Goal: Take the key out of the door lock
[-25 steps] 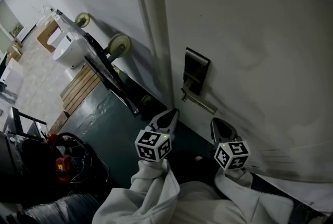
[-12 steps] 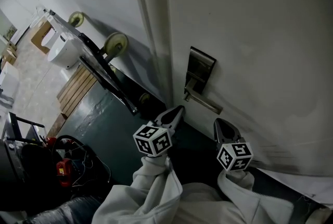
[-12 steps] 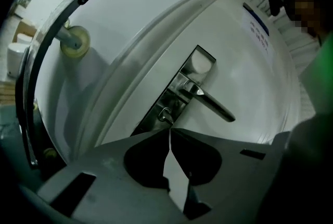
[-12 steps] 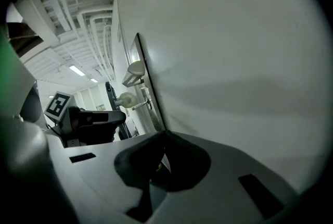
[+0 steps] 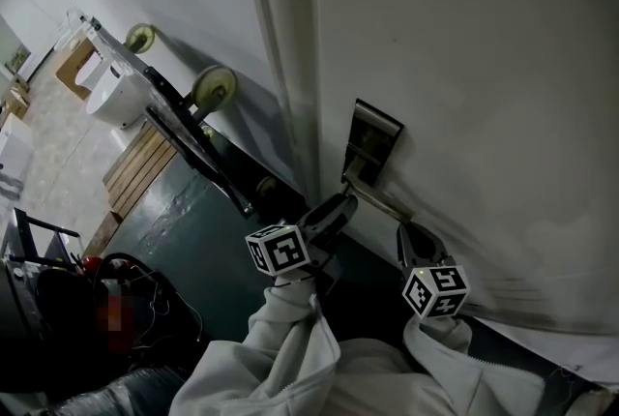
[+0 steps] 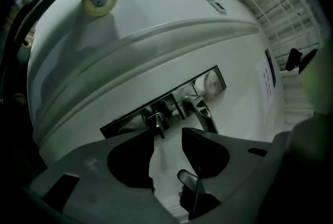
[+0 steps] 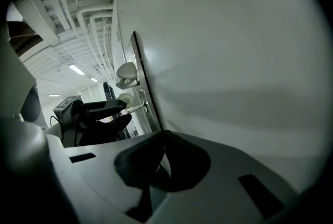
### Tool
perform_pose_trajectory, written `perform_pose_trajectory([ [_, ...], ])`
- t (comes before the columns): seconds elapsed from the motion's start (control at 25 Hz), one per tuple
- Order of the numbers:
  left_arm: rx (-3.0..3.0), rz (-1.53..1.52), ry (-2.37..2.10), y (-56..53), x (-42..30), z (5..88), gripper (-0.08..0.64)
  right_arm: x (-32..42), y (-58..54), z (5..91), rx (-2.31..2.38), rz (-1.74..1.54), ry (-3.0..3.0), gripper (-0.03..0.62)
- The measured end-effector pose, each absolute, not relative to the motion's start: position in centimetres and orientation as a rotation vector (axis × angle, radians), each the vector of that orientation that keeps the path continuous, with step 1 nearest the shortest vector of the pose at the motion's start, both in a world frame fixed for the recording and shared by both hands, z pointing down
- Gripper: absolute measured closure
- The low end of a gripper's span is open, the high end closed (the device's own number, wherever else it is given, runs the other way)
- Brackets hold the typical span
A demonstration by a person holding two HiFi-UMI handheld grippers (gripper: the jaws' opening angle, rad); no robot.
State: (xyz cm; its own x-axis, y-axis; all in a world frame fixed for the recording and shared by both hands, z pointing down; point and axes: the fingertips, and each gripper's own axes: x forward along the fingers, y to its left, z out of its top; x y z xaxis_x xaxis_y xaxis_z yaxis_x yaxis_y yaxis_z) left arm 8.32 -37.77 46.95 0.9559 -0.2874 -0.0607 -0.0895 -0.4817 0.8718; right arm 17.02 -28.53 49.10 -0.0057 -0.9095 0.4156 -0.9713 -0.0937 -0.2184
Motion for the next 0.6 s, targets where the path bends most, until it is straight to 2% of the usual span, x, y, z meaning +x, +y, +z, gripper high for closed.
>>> perform_pose_trajectory([
  [0.28, 1.88, -0.311, -0.293, -39.2, 9.2, 47.5, 0.417, 17.5, -28.6, 49.2, 2.118, 0.705, -2.008, 0.54],
  [0.36, 1.84, -0.321, -0.31, -39.5, 9.2, 47.8, 0.44, 17.5, -28.5, 49.3, 2.118, 0.708, -2.006, 0.541],
  [0.44, 1.796, -0.341, -0.322, -39.9, 9.3, 47.9, 0.495, 17.4, -28.5, 49.3, 2.114, 0.708, -2.008, 0.541],
  [0.6, 1.779, -0.356, -0.301, -39.9, 9.8, 47.6, 0.517, 17.2, -28.3, 49.3, 2.106, 0.707, -2.013, 0.54],
])
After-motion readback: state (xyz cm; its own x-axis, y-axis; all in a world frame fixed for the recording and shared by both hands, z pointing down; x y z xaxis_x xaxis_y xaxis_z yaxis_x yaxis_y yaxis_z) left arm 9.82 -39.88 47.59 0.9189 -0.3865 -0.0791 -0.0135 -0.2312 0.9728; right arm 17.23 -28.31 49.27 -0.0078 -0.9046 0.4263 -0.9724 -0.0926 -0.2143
